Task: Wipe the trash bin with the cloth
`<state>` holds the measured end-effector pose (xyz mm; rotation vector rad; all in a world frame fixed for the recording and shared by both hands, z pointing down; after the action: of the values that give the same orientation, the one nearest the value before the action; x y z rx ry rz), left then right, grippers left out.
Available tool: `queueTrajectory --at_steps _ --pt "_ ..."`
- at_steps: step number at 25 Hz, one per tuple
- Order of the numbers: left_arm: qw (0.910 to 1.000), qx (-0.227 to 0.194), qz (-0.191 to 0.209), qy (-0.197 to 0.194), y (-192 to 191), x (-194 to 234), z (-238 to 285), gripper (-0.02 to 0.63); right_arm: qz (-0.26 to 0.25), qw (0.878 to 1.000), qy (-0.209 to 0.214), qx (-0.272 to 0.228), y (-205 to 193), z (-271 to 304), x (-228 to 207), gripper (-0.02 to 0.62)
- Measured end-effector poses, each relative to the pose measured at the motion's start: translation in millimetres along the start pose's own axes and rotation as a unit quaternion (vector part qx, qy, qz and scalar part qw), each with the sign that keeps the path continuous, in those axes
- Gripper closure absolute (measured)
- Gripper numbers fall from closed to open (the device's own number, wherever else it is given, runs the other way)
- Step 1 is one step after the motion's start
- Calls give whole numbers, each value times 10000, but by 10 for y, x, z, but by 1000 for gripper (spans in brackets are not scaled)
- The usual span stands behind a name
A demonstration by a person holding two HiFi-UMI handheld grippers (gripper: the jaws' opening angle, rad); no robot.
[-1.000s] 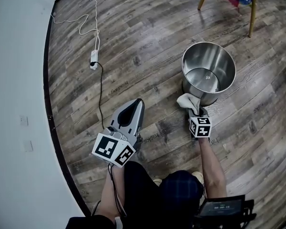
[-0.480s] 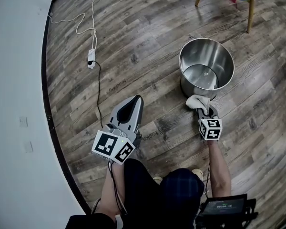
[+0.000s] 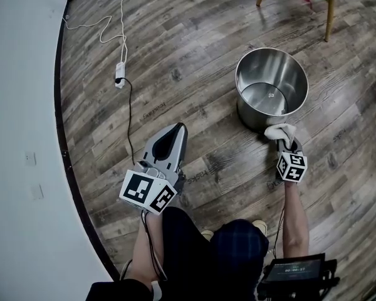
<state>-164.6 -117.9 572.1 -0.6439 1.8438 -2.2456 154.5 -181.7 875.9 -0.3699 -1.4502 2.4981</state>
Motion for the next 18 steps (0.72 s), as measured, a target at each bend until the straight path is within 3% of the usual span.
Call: queueTrajectory --at_steps 8,18 --pt "9999 8 131 16 22 -33 -36 606 103 9991 -402 76 -3 -7 -363 502" --pt "9998 32 210 66 25 -36 -70 606 176 9994 -305 45 -27 -24 -331 502"
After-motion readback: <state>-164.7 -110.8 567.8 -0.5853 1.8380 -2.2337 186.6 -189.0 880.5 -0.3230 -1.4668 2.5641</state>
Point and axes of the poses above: the fingertips, and each gripper's own axes: z forward along the fingers, x to its left, y out of its top, the point moved 3 cm from there along -z, backward along the fingers, and after that the axes turned 6 degrees about -z, right-handed, at the moved point
